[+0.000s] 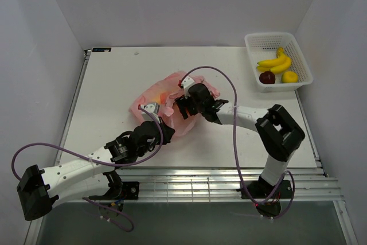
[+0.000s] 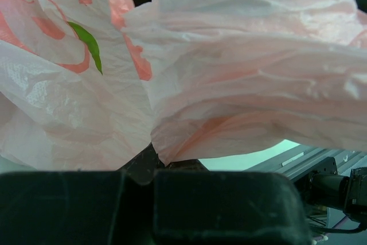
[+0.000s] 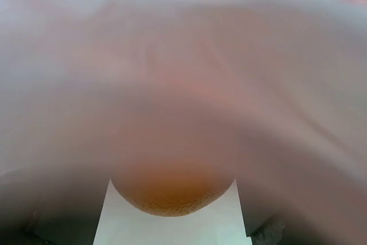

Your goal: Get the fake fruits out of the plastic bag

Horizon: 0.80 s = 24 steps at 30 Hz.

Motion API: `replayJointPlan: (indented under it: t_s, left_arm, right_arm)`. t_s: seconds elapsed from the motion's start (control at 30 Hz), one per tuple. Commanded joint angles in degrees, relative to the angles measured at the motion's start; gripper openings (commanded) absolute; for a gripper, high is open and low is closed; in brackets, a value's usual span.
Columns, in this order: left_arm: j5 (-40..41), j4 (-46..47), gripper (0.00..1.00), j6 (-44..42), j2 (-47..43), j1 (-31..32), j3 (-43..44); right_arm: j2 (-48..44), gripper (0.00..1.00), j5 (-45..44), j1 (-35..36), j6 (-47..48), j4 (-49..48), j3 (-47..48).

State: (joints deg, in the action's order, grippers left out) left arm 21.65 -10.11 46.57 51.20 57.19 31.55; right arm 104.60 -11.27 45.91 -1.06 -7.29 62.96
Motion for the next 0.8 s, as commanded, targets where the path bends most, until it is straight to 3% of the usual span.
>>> replayJointPlan:
  t_s: [0.0,0.23,0.43,0.6,0.77]
  left_arm:
    - [1.29,0.53,0.00,0.10,-1.19,0.29,0.00]
    - [1.55,1.32,0.00,0.46,-1.37,0.29,0.27]
    - [1.55,1.85,0.00,-0.07,-1.37,0.29,1.58]
    - [0.94,1.85,0.00,-1.04,-1.72,0.29,2.37]
    - [0.50,1.23,0.00,-2.36,-2.16,0.29,2.64]
  right_arm:
    - [-11.85,0.44,5.45,0.58,-0.96,-0.36,-2.56]
    - [-33.54,0.39,15.83,0.67,-2.90,4.65,-7.41]
    - [-42.18,0.38,11.80,-3.36,-1.58,10.97,-1.72]
    - [-40.80,0.37,11.53,-20.57,0.26,11.68,2.25]
    - [-30.17,0.36,10.23,-38.22,0.71,11.86,7.96]
